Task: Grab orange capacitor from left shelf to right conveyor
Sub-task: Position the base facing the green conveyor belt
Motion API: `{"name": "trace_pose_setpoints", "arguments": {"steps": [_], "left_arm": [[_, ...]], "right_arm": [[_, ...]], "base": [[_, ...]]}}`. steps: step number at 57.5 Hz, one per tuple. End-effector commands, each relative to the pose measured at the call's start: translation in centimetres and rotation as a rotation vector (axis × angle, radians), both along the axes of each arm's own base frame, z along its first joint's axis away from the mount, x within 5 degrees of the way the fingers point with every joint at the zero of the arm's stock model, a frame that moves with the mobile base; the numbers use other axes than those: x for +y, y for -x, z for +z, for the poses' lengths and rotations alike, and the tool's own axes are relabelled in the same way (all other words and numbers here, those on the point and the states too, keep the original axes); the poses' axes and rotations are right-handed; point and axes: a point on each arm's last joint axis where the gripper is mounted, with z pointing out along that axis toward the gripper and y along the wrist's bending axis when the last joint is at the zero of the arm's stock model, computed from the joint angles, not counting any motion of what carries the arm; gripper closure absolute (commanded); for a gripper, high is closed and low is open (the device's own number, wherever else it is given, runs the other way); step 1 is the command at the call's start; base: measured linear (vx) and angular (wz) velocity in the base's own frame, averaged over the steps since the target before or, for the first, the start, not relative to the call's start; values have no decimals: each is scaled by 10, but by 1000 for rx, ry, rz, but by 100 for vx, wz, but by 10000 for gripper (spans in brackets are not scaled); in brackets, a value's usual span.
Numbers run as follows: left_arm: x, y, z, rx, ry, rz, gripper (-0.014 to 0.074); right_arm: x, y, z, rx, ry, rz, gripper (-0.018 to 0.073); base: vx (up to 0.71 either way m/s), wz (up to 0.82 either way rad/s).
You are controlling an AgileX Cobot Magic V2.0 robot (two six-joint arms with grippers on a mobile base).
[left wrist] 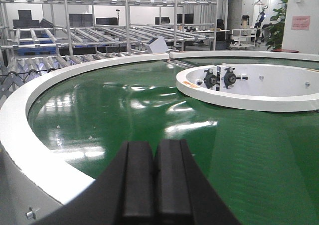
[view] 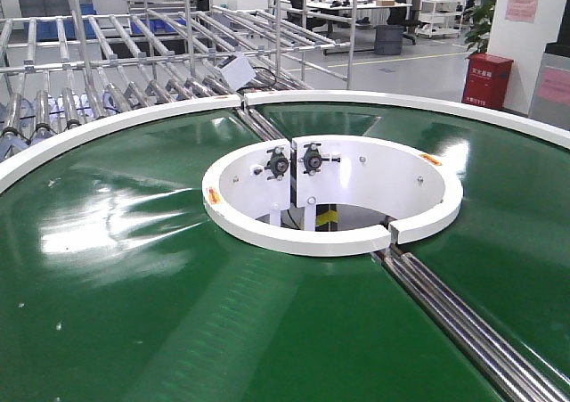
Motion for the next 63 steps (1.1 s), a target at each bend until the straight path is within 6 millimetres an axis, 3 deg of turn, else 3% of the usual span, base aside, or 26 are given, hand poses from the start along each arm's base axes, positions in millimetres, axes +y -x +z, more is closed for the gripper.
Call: {"name": "trace_pose_setpoints", "arguments": {"steps": [1,52,63], "left_arm": [[0,0,-3,-61,7,-3,603],[0,0,-3,-61,7,-4,603],[0,0,-3,-61,7,-4,603]], "right_arm": [[0,-2,15,-89,-39,-9,289],[1,-2,15,-89,-43,-9,289],[-1,-12,23,-169,-79,-71,289]], "base": [[6,4],[1,1],[0,0]]}}
